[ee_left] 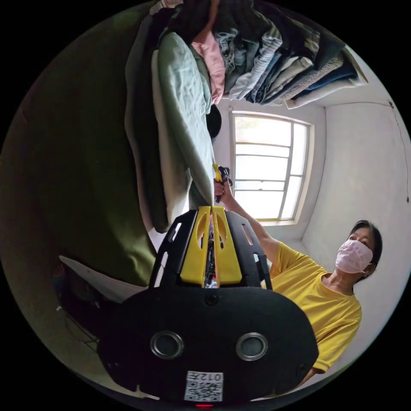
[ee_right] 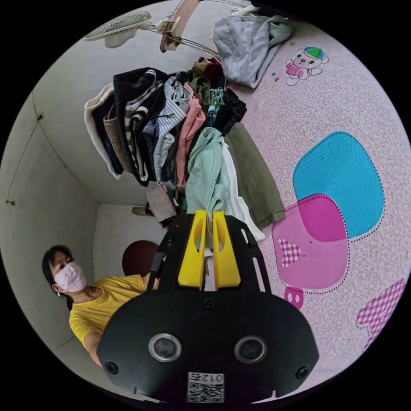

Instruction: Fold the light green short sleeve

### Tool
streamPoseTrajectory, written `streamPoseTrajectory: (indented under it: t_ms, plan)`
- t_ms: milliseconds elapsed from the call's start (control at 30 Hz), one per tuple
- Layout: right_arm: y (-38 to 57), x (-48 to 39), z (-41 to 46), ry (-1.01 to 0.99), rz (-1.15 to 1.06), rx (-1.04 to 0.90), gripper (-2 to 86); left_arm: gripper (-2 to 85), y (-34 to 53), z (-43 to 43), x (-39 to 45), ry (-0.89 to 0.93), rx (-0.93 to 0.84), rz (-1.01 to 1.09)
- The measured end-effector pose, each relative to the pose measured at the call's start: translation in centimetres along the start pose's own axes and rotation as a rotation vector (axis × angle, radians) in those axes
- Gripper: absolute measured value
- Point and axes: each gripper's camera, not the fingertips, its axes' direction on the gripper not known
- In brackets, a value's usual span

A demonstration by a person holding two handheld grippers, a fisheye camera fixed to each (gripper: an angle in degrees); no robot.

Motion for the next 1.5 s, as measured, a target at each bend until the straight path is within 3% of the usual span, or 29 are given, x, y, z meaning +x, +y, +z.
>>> streamPoseTrajectory:
  t_ms: [133,400,600,800,967,1067,1233,1367,1500]
  plan:
    - [0.1,2.7,0.9,0.096,0.031,-0.016,2.9,0.5,-0.9,0.5,-0.9,-0.007,-0.098,-0.088]
    - [1.1,7.7,3.2,0.271,0.141,0.084,4.0,0.8,-0.9,0.8,-2.2,-0.078,-0.128,-0.148]
    - [7.5,7.3,-0.8,0.335,0.116,0.353,4.2,2.1,0.6,-1.5,0.4,-0.179,0.041,-0.099]
    - [16.9,8.6,1.1,0.077,0.043,0.424,2.0,5.3,-0.7,2.4,3.7,-0.439,0.008,0.041]
    - [23.5,10.2,4.2,-0.038,-0.007,0.404,1.7,2.8,-1.5,6.1,6.0,-0.668,-0.021,0.073]
    - [26.6,10.9,6.0,-0.043,0.011,0.414,1.4,1.4,-2.4,7.1,7.1,-0.576,-0.022,0.068]
    - [28.2,12.4,9.7,-0.085,0.107,0.477,0.9,0.6,-4.2,5.7,5.7,-0.227,-0.101,-0.017]
    - [24.3,11.8,14.2,0.008,0.138,0.534,0.8,0.7,-5.4,3.5,2.0,-0.169,-0.200,-0.151]
    - [19.7,10.4,18.9,0.096,0.184,0.583,0.8,0.6,-6.1,3.1,0.9,-0.142,-0.406,-0.214]
